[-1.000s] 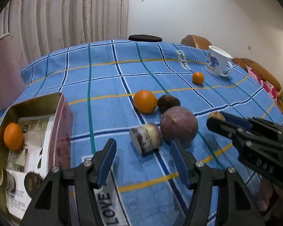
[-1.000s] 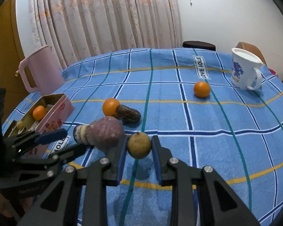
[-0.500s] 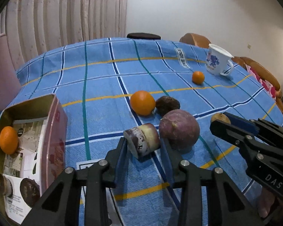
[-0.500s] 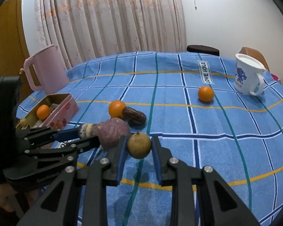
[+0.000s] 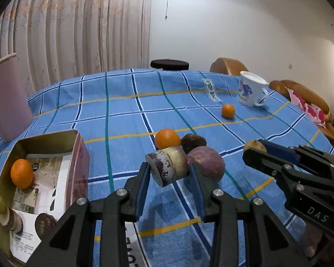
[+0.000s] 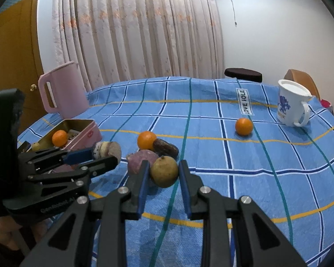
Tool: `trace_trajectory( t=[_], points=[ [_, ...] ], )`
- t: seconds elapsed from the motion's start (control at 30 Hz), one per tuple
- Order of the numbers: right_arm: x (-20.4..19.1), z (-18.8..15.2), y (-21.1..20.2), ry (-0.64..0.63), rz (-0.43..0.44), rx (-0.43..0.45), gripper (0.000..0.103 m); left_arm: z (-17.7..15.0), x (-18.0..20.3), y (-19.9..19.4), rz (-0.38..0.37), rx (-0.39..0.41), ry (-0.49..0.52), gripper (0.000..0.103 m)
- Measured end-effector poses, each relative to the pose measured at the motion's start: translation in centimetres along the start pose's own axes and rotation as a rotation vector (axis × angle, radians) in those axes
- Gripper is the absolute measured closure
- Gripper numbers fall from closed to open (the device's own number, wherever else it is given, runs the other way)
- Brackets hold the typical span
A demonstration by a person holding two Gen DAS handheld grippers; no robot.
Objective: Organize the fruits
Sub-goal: 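Grasp the striped cylindrical roll with the left tool, then lift the roll with the left tool while the right tool holds the brown fruit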
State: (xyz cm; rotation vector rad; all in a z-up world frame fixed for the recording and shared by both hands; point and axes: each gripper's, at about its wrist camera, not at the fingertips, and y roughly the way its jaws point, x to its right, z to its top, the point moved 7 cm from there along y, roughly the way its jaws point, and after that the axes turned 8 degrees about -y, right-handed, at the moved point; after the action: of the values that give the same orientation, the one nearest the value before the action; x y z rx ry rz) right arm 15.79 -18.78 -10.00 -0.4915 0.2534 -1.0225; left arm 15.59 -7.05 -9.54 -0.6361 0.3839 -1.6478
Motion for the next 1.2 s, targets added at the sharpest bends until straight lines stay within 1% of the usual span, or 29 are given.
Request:
trace_trajectory(
  t=[0.37, 0.67, 1.2],
  points=[
    [-0.2, 0.2, -0.7, -0.014, -0.002, 0.037, 0.074, 0.3, 0.0, -1.1, 0.022, 0.056, 0.004, 0.065],
    [-0.4, 0.3, -1.2, -0.025, -0.007, 0.059, 0.074, 0.4, 0.4, -2.1, 0.041, 0.109, 0.029, 0.065],
    [-0.7, 0.7, -2.0, -0.046, -0.015, 0.111, 0.074, 0.6, 0.4, -3.2, 0.051, 0.166, 0.034, 0.065]
  ],
)
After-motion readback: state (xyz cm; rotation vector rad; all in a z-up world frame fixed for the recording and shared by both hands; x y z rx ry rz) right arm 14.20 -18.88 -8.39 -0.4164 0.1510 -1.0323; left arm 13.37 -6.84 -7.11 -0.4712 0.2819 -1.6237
